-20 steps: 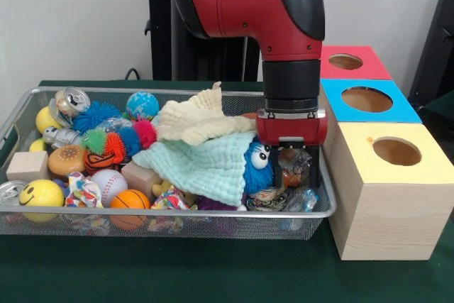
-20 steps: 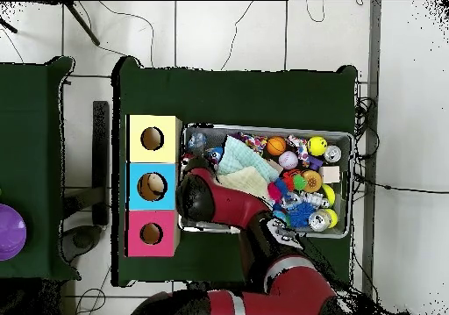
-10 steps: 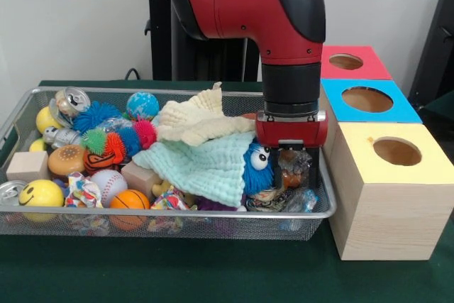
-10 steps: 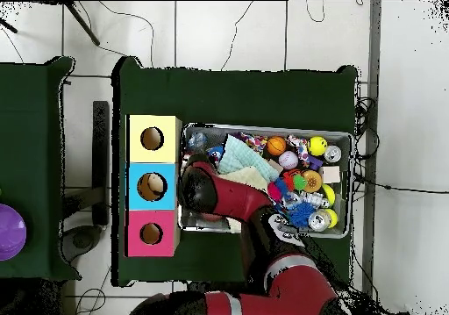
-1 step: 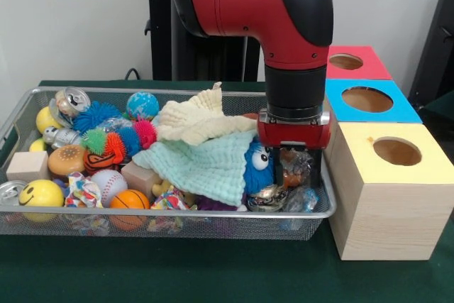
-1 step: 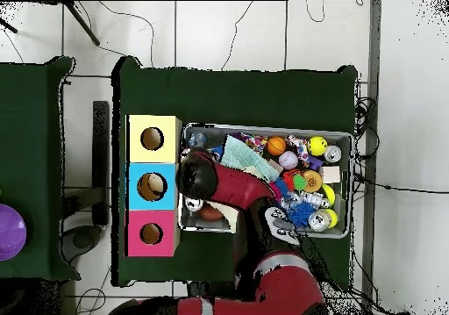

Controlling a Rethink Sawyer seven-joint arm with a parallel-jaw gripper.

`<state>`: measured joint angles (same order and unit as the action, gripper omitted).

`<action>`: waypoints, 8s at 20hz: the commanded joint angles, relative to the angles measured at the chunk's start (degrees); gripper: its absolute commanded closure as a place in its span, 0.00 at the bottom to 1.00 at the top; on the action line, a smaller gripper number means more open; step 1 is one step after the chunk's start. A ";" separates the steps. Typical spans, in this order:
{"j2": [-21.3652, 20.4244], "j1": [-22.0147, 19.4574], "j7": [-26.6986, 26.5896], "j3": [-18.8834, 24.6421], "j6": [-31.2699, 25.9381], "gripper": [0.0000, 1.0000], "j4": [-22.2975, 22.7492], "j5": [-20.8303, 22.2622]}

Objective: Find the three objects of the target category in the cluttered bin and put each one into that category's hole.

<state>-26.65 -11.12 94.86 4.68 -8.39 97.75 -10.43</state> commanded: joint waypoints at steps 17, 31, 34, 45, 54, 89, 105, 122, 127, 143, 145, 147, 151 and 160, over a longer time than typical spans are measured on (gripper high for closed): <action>-5.18 -3.10 15.09 2.18 6.97 0.00 6.42 -3.99; 4.16 5.08 12.17 -6.38 14.61 0.00 0.01 -6.70; 6.43 5.77 12.38 -6.66 17.51 0.00 -1.39 -6.56; 11.30 5.71 14.28 -4.67 25.26 0.00 -2.46 -6.26; 8.67 2.03 14.60 -0.02 24.30 0.00 0.59 -3.69; -0.34 11.68 12.86 -8.91 7.86 0.00 -0.13 -15.49; -2.62 2.23 11.27 1.16 7.99 0.00 3.72 -11.36; -0.28 7.24 12.00 -4.33 9.87 0.00 1.06 -13.42; -0.45 4.13 11.40 -0.99 10.76 0.00 1.84 -11.30; 1.78 8.93 12.22 -5.78 14.24 0.00 0.43 -13.27; 2.06 8.12 11.82 -5.06 14.26 0.00 -0.01 -12.49; 1.87 7.09 10.93 -4.42 13.30 0.00 -0.48 -11.74; 2.02 6.45 10.17 -3.77 12.42 0.00 -1.14 -11.29; 2.23 5.12 9.68 -2.48 11.85 0.00 -1.92 -10.74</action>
<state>-26.51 -4.27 94.87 -1.35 2.87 97.59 -22.97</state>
